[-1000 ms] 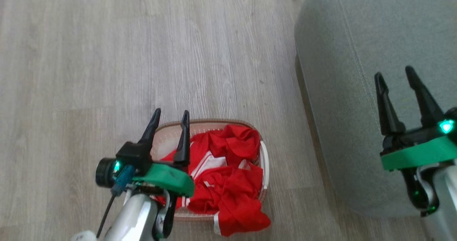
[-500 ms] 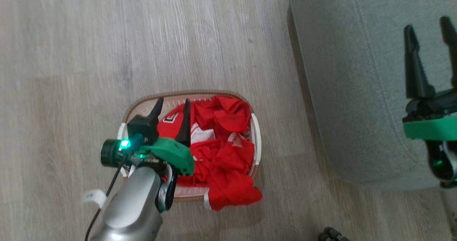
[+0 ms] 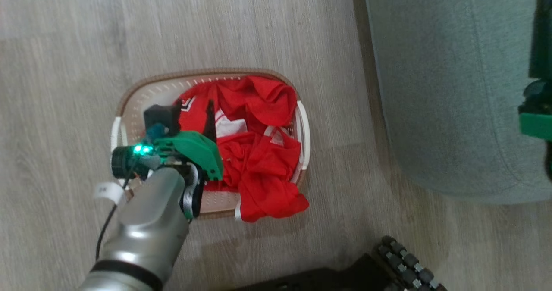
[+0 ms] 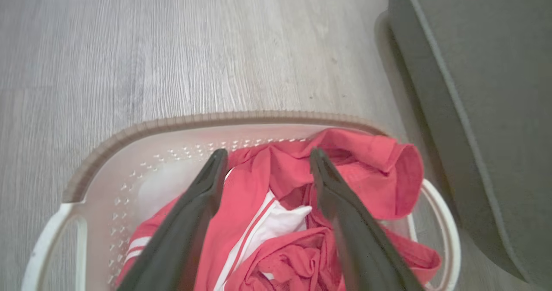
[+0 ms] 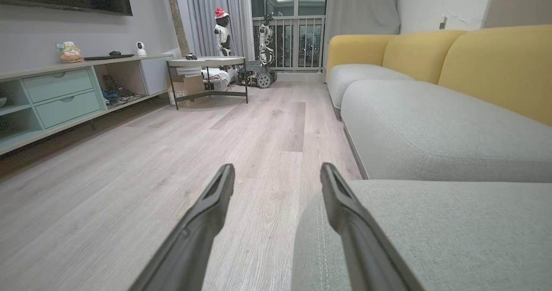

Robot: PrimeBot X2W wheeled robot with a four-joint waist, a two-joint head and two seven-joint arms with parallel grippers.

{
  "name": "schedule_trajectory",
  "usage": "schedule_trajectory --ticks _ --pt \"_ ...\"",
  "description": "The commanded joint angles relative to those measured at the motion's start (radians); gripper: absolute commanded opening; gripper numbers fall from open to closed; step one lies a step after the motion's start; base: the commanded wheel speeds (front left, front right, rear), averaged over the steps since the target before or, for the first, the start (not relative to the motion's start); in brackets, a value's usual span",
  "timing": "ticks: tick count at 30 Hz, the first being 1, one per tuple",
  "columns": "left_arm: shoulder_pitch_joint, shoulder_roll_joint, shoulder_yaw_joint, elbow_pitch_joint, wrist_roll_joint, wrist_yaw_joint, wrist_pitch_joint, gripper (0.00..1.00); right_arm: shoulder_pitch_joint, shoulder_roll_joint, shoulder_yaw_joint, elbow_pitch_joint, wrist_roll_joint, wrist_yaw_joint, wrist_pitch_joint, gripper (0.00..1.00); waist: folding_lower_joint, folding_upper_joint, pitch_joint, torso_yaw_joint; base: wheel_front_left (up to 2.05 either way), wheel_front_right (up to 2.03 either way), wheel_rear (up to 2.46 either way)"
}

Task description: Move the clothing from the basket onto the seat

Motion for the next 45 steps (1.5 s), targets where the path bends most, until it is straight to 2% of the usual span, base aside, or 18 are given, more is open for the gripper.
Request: schedule_trajectory --ticks 1,8,15,22,27,32,34,35,37,45 --pt "-0.022 0.011 0.009 0.021 -0.028 0.001 -0.012 1.0 -0.006 -0.028 -0.007 -0.051 0.008 0.0 -0.006 1.0 -0.0002 0.0 0.051 -0.014 0.0 0.0 0.0" --pt "-0.137 0.011 -0.054 0.227 -0.105 0.003 -0.01 1.0 -0.041 -0.058 -0.044 -0.13 0.015 0.0 -0.006 1.0 -0.0002 0.0 0.15 -0.033 0.0 0.0 0.0" --pt "-0.244 0.011 -0.095 0.349 -0.15 0.011 0.019 1.0 -0.065 -0.064 -0.089 -0.178 0.021 0.0 -0.006 1.0 -0.0002 0.0 0.237 -0.057 0.0 0.0 0.0" --pt "-0.318 0.011 -0.106 0.4 -0.174 0.016 0.058 1.0 -0.074 -0.061 -0.129 -0.201 0.023 0.0 -0.006 1.0 -0.0002 0.0 0.302 -0.069 0.0 0.0 0.0" --pt "-0.333 0.011 -0.117 0.425 -0.189 0.021 0.148 1.0 -0.082 -0.052 -0.13 -0.209 0.022 0.0 -0.006 1.0 -0.0002 0.0 0.327 -0.079 0.0 0.0 0.0" --pt "-0.328 0.011 -0.15 0.435 -0.178 0.048 0.226 1.0 -0.084 -0.044 -0.125 -0.203 0.022 0.0 -0.006 1.0 -0.0002 0.0 0.332 -0.083 0.0 0.0 0.0" --pt "-0.326 0.012 -0.157 0.437 -0.174 0.057 0.238 0.85 -0.084 -0.044 -0.123 -0.201 0.022 0.0 -0.006 1.0 -0.0002 0.0 0.333 -0.084 0.0 0.0 0.0" --pt "-0.326 0.014 -0.16 0.437 -0.172 0.061 0.24 0.51 -0.084 -0.044 -0.122 -0.2 0.023 0.0 -0.006 1.0 -0.0002 0.0 0.335 -0.084 0.0 0.0 0.0" --pt "-0.329 0.017 -0.168 0.438 -0.165 0.065 0.238 0.0 -0.084 -0.046 -0.122 -0.2 0.023 0.0 -0.006 1.0 -0.0002 0.0 0.339 -0.084 0.0 0.0 0.0" --pt "-0.331 0.028 -0.168 0.439 -0.173 0.044 0.184 0.0 -0.091 -0.044 -0.108 -0.188 0.019 0.0 -0.006 1.0 -0.0002 0.0 0.322 -0.086 0.0 0.0 0.0"
